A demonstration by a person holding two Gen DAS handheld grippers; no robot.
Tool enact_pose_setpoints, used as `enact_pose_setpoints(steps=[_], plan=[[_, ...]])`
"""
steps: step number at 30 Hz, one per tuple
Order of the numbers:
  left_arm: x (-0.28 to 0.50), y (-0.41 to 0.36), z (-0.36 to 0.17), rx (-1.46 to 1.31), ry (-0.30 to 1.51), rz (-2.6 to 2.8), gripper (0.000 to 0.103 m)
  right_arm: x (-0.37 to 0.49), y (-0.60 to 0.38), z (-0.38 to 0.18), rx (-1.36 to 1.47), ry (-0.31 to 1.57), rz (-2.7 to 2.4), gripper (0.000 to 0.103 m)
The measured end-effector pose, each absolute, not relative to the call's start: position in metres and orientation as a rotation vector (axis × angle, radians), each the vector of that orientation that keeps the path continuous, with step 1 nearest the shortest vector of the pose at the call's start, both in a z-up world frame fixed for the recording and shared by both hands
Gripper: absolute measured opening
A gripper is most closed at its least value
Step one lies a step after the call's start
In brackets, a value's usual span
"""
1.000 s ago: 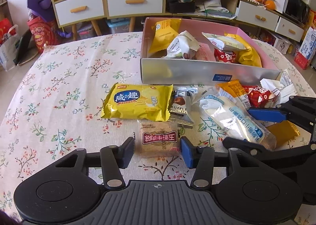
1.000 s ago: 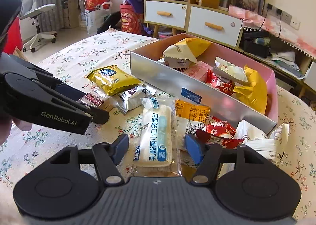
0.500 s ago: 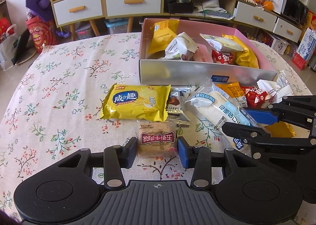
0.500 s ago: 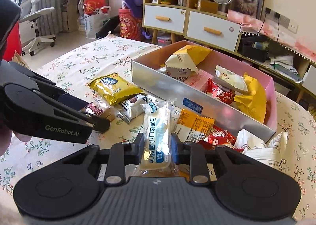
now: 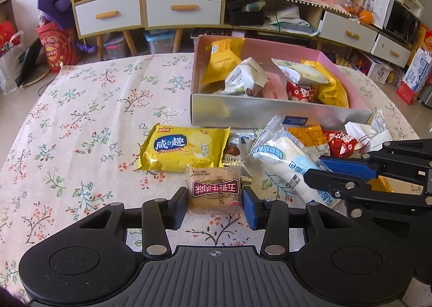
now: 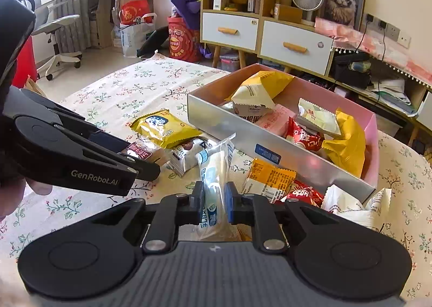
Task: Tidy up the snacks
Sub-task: 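Grasp the white milk-bread pack with the right gripper while the left grasps the beef pastry pack, then lift and carry both held packs over the box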
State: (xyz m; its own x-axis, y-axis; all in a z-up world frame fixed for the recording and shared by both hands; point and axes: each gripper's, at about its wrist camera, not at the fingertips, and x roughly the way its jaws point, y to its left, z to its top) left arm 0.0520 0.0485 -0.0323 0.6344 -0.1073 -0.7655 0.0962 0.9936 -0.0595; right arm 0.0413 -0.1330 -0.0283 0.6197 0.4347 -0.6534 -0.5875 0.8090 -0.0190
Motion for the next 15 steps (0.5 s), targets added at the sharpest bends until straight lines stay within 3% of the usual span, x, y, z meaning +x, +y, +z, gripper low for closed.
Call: enact_pose_setpoints(steps=[8,10,12,15], plan=[[0.053,0.045,-0.031,-0.013,0.877,-0.125,0.040,0.044,-0.136,-0.024,-0.192,0.685,0.614,0.006],[0.053,0.044,-0.031,-0.012,0.882,-0.124,0.040,0.046,-0.136,-0.026,-0.179,0.700,0.604,0.010],[0.053,0.044,-0.032,-0.011,0.888,-0.121,0.040,0.049,-0.136,-0.029,-0.162,0.725,0.601,0.023],[0.054,0.045,-0.034,-0.010,0.898,-0.116,0.040,0.050,-0.135,-0.033,-0.163,0.740,0.592,0.031]])
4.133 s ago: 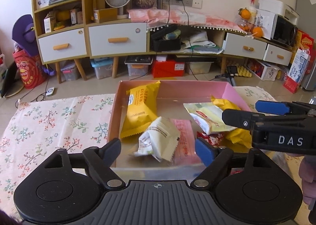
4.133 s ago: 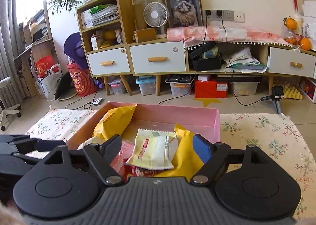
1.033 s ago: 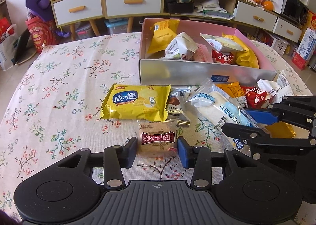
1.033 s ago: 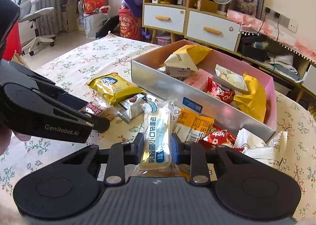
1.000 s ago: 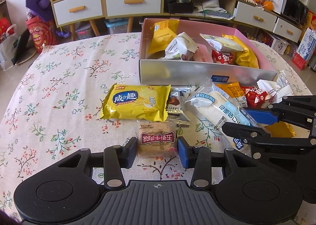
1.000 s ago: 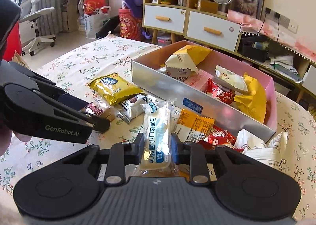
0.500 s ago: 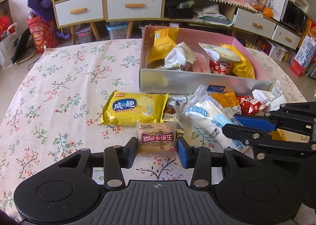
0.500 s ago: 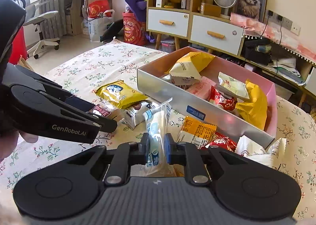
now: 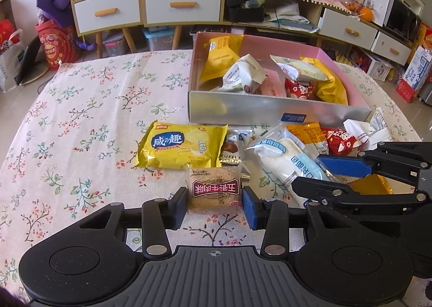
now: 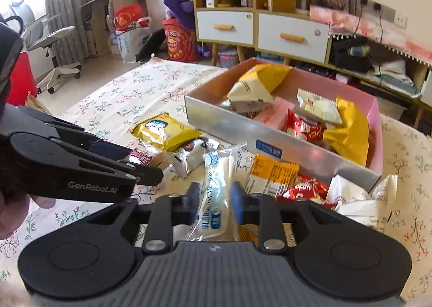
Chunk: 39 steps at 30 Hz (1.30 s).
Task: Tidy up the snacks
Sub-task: 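Lift and carry both held packs over the box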
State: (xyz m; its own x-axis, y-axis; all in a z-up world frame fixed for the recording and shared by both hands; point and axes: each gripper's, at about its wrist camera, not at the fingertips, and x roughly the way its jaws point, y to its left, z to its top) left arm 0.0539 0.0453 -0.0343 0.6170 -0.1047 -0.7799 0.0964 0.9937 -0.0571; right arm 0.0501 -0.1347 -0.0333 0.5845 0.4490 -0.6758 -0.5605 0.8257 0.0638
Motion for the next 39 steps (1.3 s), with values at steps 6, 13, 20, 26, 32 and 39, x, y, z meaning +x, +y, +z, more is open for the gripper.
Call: enact_pose_setpoints(steps=[6,13,20,26,32,39], plan=[[0.054,0.046,-0.038,-0.002,0.916,-0.111,0.040,0.049,-0.125,-0.042,-0.221,0.755,0.581,0.032],[0.055,0.047,-0.037,-0.004,0.918,-0.116,0.040,0.040,-0.116,-0.041,-0.303,0.740,0.602,0.022],[0.052,0.048,-0.028,-0.026,0.894,-0.125,0.040,0.040,-0.125,-0.031,-0.255,0.744,0.628,0.016],[0.051,0.044,-0.016,-0.050,0.861,-0.124,0.040,0.043,-0.139,-0.016,-0.175,0.721,0.600,0.016],[0.053,0.031,-0.006,-0.064,0.834,-0.129,0.040,0.055,-0.166,-0.001,-0.059,0.695,0.527,0.016],[0.055,0.007,0.006,-0.068,0.795,-0.160,0.040,0.071,-0.200,0.003,0.042,0.679,0.421,0.016]])
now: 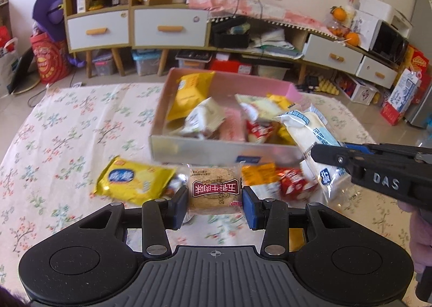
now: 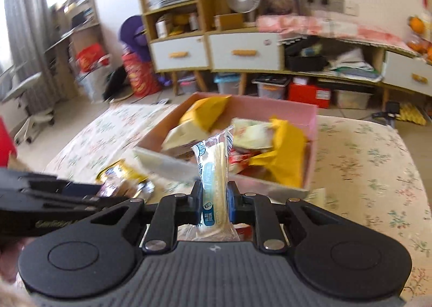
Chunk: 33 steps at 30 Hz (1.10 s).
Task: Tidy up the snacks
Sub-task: 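Lift and carry both held packs over the box, then open both grippers to release the packs into the box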
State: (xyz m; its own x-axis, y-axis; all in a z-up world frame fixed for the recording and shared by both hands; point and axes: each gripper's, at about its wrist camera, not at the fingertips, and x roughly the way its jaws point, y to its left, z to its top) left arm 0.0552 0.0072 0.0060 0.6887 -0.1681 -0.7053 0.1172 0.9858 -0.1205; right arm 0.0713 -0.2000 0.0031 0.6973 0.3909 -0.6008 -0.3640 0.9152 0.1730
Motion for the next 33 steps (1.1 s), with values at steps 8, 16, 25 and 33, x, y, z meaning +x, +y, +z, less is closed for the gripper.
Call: enact_pose_setpoints(steps=[8,16,25,33], plan=[[0.073,-0.022,0.006,-0.043,0.790,-0.169,0.040,0.088,-0.221,-0.001,0.112,0.667,0.354,0.016],[0.105,-0.042,0.003,0.000,0.769,-0.197,0.040,0.100,-0.230,-0.006,0.204,0.673,0.342,0.016],[0.145,-0.045,-0.005,0.056,0.777,-0.186,0.040,0.124,-0.235,-0.014,0.295,0.697,0.330,0.016],[0.182,-0.044,0.001,0.060,0.750,-0.183,0.040,0.150,-0.230,-0.017,0.276,0.690,0.333,0.017]])
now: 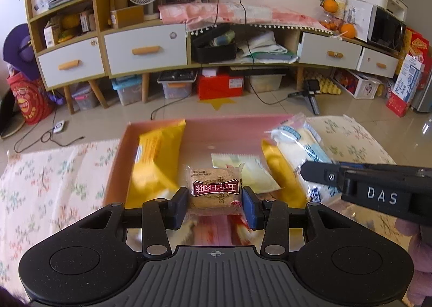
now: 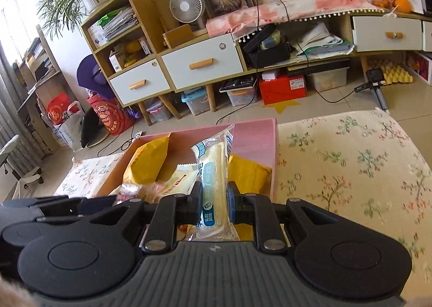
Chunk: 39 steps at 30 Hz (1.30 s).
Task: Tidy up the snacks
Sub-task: 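Open both grippers to release the packs into the box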
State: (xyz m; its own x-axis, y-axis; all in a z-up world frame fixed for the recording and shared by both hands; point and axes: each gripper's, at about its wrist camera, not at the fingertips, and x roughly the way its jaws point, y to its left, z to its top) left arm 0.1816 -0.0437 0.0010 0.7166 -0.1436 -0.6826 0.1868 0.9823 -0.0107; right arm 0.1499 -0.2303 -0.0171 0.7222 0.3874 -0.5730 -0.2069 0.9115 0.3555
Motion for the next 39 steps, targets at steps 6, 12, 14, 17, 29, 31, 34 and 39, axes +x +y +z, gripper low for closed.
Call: enact_pose_setpoints(steps=[6,12,14,17,29,31,34,39], plan=[[0.202,-0.044,-0.003,0.081,0.737,-0.181,0.040,0.164,-0.232,-0.023,0.320,0.683,0.344,0.017],[0.212,-0.044,-0.009,0.088,0.719,-0.176,0.045,0.170,-0.230,-0.023,0.370,0.669,0.385,0.020],[0.213,-0.043,-0.010,0.081,0.718,-0.177,0.053,0.171,-0.229,-0.023,0.371,0.666,0.375,0.023],[0.211,-0.042,-0.009,0.078,0.705,-0.179,0.066,0.170,-0.231,-0.022,0.370,0.661,0.361,0.029],[0.182,-0.033,-0.003,0.061,0.722,-0.182,0.077,0.154,-0.237,-0.009,0.324,0.656,0.326,0.058],[0.174,-0.029,0.000,0.055,0.722,-0.179,0.080,0.149,-0.237,-0.006,0.305,0.656,0.324,0.061],[0.162,-0.026,0.003,0.048,0.728,-0.177,0.082,0.140,-0.236,-0.002,0.279,0.661,0.317,0.069],[0.137,-0.022,0.008,0.054,0.732,-0.176,0.087,0.127,-0.235,0.004,0.254,0.670,0.311,0.080]])
